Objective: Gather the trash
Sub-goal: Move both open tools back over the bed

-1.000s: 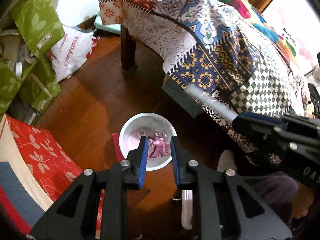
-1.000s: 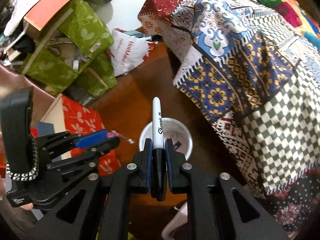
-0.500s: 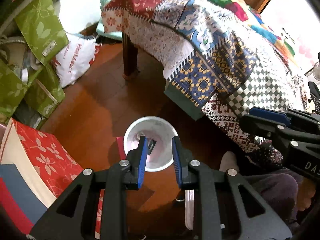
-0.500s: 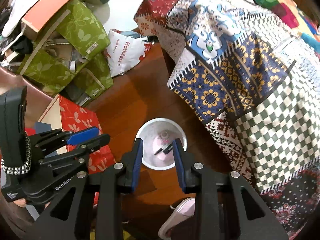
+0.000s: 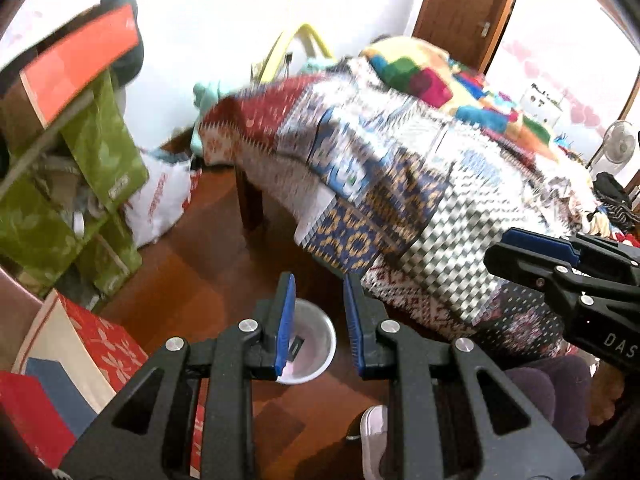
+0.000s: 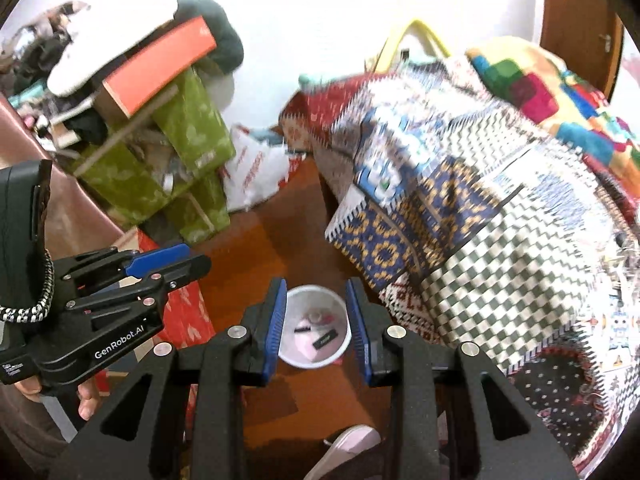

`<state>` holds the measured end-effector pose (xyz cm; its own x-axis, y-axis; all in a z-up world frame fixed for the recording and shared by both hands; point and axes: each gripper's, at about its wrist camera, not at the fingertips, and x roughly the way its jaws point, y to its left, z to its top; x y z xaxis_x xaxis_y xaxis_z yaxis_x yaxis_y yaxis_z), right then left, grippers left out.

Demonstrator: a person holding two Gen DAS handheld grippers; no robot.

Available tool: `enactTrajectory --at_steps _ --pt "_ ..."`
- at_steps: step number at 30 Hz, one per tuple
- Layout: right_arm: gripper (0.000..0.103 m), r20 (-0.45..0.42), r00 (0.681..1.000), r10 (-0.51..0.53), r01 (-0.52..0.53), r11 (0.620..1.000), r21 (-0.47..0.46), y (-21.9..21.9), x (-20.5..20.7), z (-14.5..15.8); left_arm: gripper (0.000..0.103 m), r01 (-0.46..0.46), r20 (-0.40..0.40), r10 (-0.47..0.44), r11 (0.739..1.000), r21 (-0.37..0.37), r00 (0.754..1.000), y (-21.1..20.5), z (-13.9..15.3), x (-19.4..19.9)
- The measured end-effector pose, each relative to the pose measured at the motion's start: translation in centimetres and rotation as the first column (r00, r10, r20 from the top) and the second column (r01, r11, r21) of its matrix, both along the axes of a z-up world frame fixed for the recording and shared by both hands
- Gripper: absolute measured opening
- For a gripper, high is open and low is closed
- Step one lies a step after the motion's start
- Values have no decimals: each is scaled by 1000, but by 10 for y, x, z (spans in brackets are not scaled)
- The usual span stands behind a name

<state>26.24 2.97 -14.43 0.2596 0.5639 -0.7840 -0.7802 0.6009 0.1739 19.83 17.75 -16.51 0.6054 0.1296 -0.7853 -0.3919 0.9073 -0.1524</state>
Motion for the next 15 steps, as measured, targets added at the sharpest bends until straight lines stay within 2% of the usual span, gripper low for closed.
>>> enactTrajectory --at_steps 8,15 --pt "28 100 992 -72 61 992 112 -52 -4 48 24 42 120 -50 997 67 992 -44 56 2" --pt "28 142 975 -173 149 976 161 -108 2 65 24 114 177 -135 986 120 975 -99 89 18"
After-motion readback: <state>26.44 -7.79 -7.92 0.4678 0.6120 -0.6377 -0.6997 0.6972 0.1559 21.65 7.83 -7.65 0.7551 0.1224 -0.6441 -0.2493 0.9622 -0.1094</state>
